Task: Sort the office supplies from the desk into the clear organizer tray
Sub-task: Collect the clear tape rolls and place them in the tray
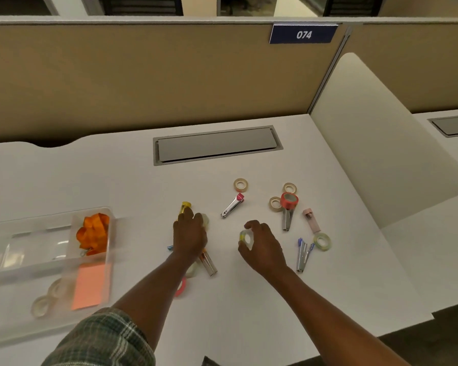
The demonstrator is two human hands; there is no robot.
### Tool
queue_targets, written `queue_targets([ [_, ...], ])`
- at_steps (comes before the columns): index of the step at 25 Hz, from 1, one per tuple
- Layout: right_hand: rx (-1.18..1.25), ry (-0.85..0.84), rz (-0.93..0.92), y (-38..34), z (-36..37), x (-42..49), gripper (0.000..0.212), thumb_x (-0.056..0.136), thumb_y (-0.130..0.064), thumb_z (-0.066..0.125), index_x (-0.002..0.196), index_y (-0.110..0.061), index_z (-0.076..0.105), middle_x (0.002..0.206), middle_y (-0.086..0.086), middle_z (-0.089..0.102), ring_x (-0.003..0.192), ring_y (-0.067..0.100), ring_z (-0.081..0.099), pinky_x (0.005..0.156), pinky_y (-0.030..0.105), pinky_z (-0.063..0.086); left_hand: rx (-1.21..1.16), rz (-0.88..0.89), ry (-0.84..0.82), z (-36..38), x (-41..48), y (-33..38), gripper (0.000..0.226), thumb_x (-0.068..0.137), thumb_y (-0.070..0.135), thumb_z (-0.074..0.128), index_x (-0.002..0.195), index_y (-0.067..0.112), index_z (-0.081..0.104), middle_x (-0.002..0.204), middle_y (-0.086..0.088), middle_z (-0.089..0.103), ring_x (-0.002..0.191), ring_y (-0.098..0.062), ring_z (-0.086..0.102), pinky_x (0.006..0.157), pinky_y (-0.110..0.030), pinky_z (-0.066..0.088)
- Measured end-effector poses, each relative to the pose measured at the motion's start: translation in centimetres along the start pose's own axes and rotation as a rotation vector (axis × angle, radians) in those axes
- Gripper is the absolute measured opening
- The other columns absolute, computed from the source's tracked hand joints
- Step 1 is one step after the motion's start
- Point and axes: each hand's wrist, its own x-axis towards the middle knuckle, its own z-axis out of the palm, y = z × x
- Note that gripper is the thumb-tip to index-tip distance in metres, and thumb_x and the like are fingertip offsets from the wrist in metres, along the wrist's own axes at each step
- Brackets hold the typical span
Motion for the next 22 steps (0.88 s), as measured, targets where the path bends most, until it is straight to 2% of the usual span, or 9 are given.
queue_targets([
  [3, 0.087, -0.003, -0.043, -2.7, 1.3, -0.5, 0.046, 0.082, -0.030, 0.071, 0.123, -0.021, 0.053, 0.115, 0.001, 0.058, 0.102, 0.019, 0.060, 0.082, 0.032, 0.052, -0.373, 0.010, 0.082, -1.6, -1.9, -1.1, 0.021, 0.077, 0.007, 0.069, 0.096, 0.003, 0.063, 0.108, -0.015, 0.060, 0.095, -0.034, 0.059, 0.079, -0.041, 0.048],
  [6, 0.173, -0.030, -0.100, -6.1, 3.0, -0.8, 0.040, 0.086, -0.029, 0.068, 0.123, -0.020, 0.055, 0.113, 0.000, 0.063, 0.106, 0.016, 0.061, 0.088, 0.034, 0.052, -0.692, -0.172, 0.087, -3.8, -4.0, -2.9, 0.016, 0.077, 0.015, 0.072, 0.089, 0.014, 0.062, 0.097, 0.000, 0.065, 0.086, -0.018, 0.063, 0.074, -0.031, 0.049],
  [8, 0.187, -0.075, -0.162, -9.2, 4.4, -1.1, 0.039, 0.088, -0.030, 0.066, 0.124, -0.021, 0.055, 0.116, -0.002, 0.064, 0.105, 0.016, 0.063, 0.089, 0.034, 0.053, -0.825, -0.309, 0.095, -5.2, -5.5, -5.1, 0.013, 0.077, 0.022, 0.072, 0.083, 0.018, 0.062, 0.092, 0.005, 0.066, 0.081, -0.013, 0.063, 0.067, -0.025, 0.047],
  [11, 0.188, -0.131, -0.234, -13.8, 7.0, -1.5, 0.040, 0.089, -0.033, 0.066, 0.126, -0.021, 0.056, 0.120, -0.004, 0.065, 0.106, 0.014, 0.063, 0.089, 0.033, 0.053, -0.906, -0.389, 0.174, -7.0, -8.0, -8.9, 0.016, 0.081, 0.027, 0.073, 0.086, 0.021, 0.059, 0.087, 0.007, 0.065, 0.077, -0.006, 0.061, 0.062, -0.020, 0.043],
  [13, 0.197, -0.166, -0.282, -17.0, 9.0, -2.1, 0.041, 0.088, -0.035, 0.067, 0.125, -0.022, 0.056, 0.119, -0.007, 0.065, 0.100, 0.014, 0.065, 0.085, 0.030, 0.052, -0.927, -0.410, 0.234, -8.3, -9.7, -12.0, 0.026, 0.082, 0.030, 0.074, 0.100, 0.023, 0.056, 0.088, 0.009, 0.063, 0.071, 0.001, 0.059, 0.060, -0.012, 0.043],
  [15, 0.190, -0.195, -0.350, -19.9, 11.0, -2.7, 0.042, 0.088, -0.035, 0.068, 0.126, -0.022, 0.057, 0.118, -0.007, 0.065, 0.094, 0.016, 0.066, 0.082, 0.031, 0.053, -0.873, -0.408, 0.290, -9.6, -11.4, -15.1, 0.037, 0.082, 0.029, 0.075, 0.112, 0.027, 0.054, 0.091, 0.010, 0.060, 0.073, 0.001, 0.059, 0.062, -0.009, 0.043],
  [19, 0.119, -0.291, -0.484, -25.1, 15.1, -3.8, 0.046, 0.088, -0.035, 0.067, 0.130, -0.020, 0.055, 0.123, -0.004, 0.063, 0.096, 0.019, 0.065, 0.080, 0.032, 0.052, -0.669, -0.459, 0.405, -11.0, -14.7, -21.6, 0.040, 0.078, 0.023, 0.077, 0.115, 0.015, 0.064, 0.099, -0.003, 0.061, 0.090, -0.020, 0.062, 0.078, -0.033, 0.052],
  [22, 0.075, -0.335, -0.563, -28.3, 18.2, -4.7, 0.046, 0.088, -0.037, 0.068, 0.129, -0.022, 0.054, 0.126, -0.005, 0.062, 0.100, 0.019, 0.064, 0.080, 0.031, 0.050, -0.494, -0.497, 0.422, -11.5, -16.9, -25.8, 0.049, 0.075, 0.025, 0.079, 0.120, 0.011, 0.065, 0.105, -0.008, 0.064, 0.098, -0.025, 0.062, 0.081, -0.037, 0.054],
])
